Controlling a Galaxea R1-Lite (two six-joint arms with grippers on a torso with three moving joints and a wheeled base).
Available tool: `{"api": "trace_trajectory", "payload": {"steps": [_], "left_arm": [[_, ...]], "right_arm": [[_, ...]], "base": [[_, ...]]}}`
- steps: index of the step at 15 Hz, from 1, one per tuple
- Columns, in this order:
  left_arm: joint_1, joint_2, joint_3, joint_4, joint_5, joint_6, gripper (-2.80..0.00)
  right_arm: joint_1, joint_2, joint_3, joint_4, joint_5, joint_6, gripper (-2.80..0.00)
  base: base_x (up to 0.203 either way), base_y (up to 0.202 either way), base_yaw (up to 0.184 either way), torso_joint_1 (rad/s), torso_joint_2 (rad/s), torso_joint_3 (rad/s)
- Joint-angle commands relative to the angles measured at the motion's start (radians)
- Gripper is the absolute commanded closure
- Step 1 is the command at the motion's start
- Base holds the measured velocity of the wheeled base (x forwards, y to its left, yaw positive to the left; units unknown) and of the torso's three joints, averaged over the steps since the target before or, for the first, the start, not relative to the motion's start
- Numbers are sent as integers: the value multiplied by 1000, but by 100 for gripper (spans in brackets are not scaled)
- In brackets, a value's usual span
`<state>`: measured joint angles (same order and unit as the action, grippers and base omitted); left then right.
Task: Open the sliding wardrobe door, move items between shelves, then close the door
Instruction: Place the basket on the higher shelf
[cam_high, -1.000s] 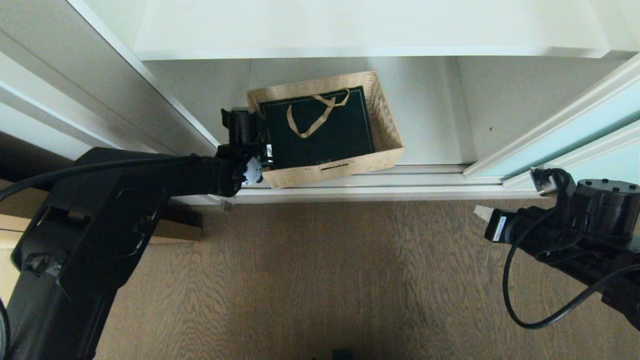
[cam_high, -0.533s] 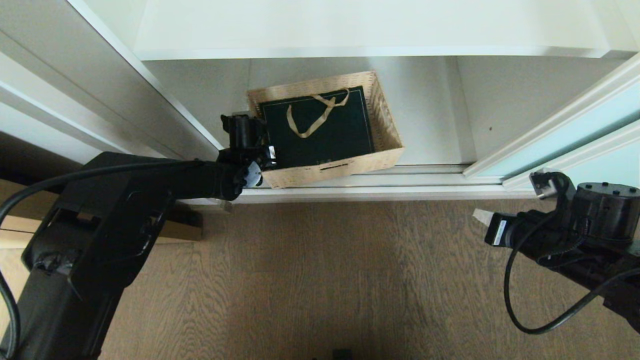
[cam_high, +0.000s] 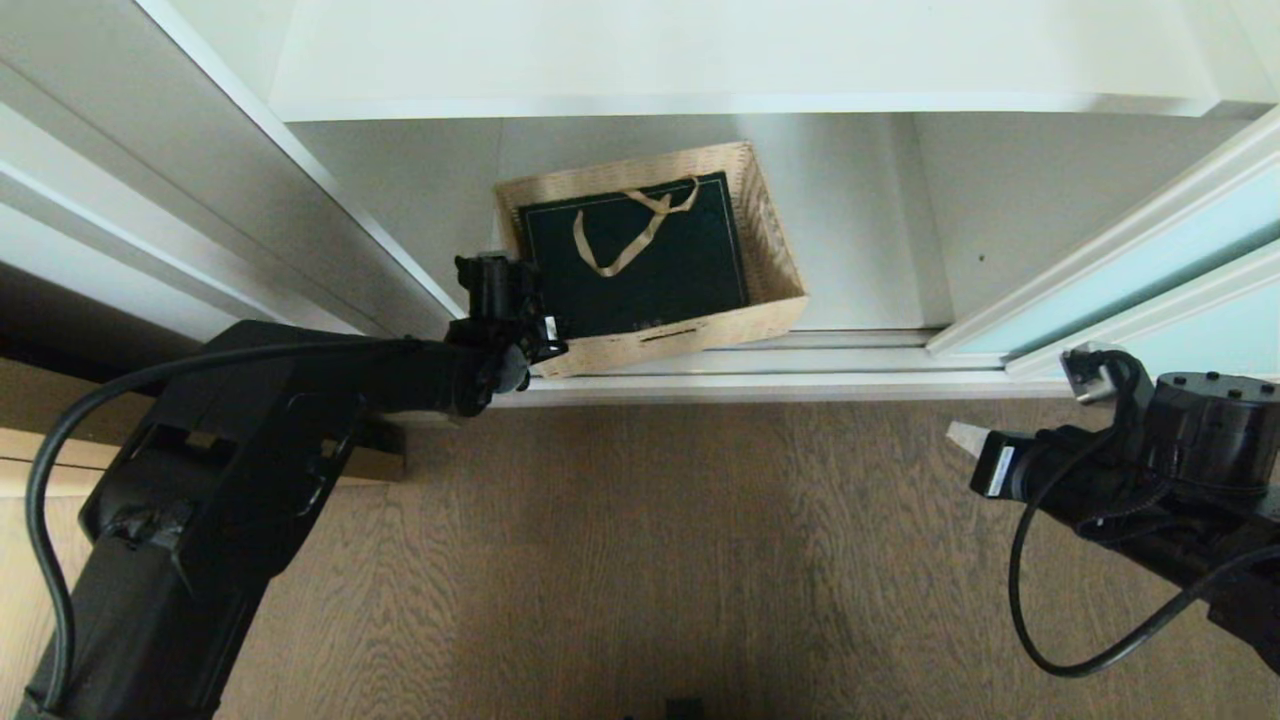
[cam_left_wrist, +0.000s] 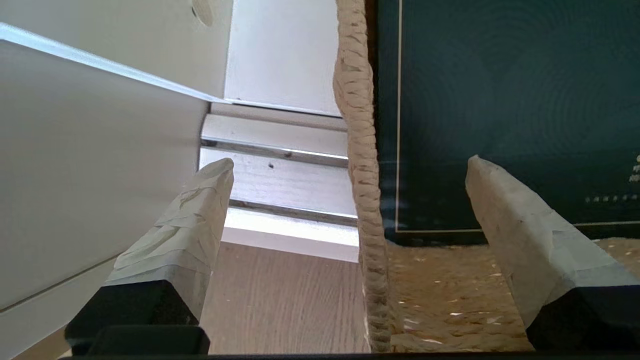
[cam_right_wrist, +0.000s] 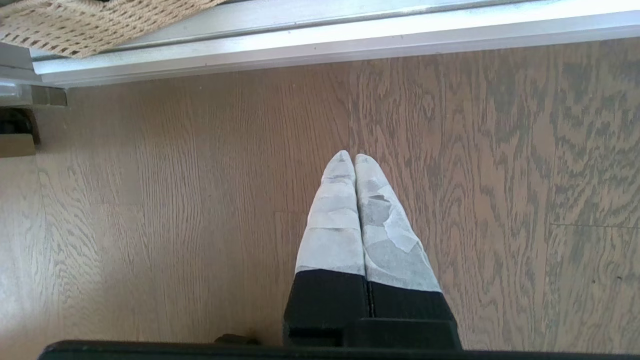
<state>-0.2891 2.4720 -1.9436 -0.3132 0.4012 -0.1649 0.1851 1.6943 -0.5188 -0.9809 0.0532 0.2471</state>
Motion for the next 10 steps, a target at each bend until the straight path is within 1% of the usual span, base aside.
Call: {"api": "trace_trajectory", "payload": {"steps": [1,2,3,6,10], "left_arm": [[2,8,0,-3,1,-1,-280],[2,3,0,-2,-1,-1,-280],[2,-1,0,-1,-1,-1,0],[2,-1,0,5,-9,4,0],[4,8,0,36,-44,8,0]], "right_arm": [[3,8,2,-7,0,1,0],[7,13,2,-7,0,3,0],[11,15,3,-6,0,4,0],[19,16,3,-7,-1,5,0],[19,15,6,-7,-1,5,0]], "base": [[0,0,0,0,0,0],[0,0,0,0,0,0],[0,0,0,0,0,0],[0,0,0,0,0,0],[0,0,0,0,0,0]]}}
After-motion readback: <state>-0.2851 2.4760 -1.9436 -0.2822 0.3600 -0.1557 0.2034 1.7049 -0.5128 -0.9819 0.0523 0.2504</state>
